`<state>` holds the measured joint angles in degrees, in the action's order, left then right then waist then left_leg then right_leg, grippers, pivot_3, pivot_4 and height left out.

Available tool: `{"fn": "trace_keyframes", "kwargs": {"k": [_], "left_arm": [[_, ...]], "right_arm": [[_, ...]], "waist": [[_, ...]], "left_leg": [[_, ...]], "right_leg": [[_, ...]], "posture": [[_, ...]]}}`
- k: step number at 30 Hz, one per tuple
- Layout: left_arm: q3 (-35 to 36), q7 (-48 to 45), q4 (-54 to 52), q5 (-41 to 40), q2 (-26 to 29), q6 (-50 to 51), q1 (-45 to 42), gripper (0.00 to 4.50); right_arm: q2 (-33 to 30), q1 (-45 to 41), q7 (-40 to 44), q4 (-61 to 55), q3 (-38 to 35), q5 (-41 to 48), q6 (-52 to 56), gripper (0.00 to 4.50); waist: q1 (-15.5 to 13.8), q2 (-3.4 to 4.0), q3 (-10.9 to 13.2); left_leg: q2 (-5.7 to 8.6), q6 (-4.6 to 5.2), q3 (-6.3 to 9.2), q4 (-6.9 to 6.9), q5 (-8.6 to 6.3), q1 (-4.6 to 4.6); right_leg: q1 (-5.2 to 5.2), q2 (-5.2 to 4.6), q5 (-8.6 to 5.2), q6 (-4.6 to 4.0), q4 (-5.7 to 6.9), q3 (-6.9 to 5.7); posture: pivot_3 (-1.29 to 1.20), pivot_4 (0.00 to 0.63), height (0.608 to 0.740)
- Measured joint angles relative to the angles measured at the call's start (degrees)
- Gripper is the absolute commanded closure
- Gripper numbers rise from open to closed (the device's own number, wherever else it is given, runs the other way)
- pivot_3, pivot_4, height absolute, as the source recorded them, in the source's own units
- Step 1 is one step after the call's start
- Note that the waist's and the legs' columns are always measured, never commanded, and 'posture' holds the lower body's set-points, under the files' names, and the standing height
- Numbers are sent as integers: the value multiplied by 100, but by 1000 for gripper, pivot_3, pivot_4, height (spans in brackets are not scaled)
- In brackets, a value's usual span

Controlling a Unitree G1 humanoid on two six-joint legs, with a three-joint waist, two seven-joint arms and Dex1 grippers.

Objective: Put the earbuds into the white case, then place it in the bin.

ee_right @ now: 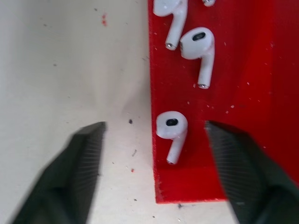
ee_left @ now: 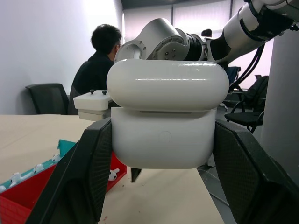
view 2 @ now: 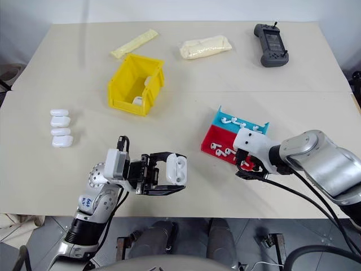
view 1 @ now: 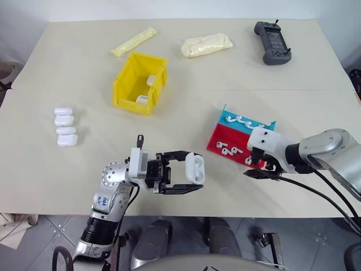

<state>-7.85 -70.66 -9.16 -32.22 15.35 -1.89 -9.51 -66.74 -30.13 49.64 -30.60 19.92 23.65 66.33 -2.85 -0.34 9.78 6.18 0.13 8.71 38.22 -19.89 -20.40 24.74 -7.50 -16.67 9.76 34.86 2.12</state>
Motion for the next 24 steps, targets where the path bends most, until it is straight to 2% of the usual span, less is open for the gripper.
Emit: {"fn": "trace_keyframes", "kwargs": {"k": [12, 15, 19, 20, 24], "left_arm": [[0, 16, -133, -8, 71, 155, 54, 1694], [1, 16, -137, -9, 84, 182, 54, 1694], [1, 21, -138, -11, 91, 194, 54, 1694], [1, 22, -138, -12, 92, 195, 54, 1694], [1, 23, -138, -12, 100, 196, 53, 1694]], "right_arm": [[178, -31, -27, 15, 136, -326, -12, 1893], [186, -39, -29, 20, 172, -377, -15, 2486], [211, -39, -17, 8, 186, -452, -27, 3829], [212, -39, -18, 1, 200, -464, -43, 4019], [217, -39, -15, 1, 219, -496, -110, 4024]], "waist": [[-3, 0, 0], [-2, 0, 0], [-1, 0, 0], [1, 0, 0], [1, 0, 0]], "left_leg": [[0, 0, 0, -1, 0, 0], [0, 0, 0, 0, 0, 0], [-1, 0, 0, -1, 0, 0], [-1, 0, 0, 0, 0, 0], [-1, 0, 0, 0, 0, 0]], "right_leg": [[0, 0, 0, 0, 0, 0], [-1, 0, 0, 0, -1, 0], [-1, 1, 0, 0, -1, -1], [-1, 1, 0, 0, -2, -1], [-1, 1, 0, 0, -1, -1]], "posture": [[0, 150, 740], [0, 150, 740], [0, 150, 740], [0, 150, 740], [0, 150, 740]]}}
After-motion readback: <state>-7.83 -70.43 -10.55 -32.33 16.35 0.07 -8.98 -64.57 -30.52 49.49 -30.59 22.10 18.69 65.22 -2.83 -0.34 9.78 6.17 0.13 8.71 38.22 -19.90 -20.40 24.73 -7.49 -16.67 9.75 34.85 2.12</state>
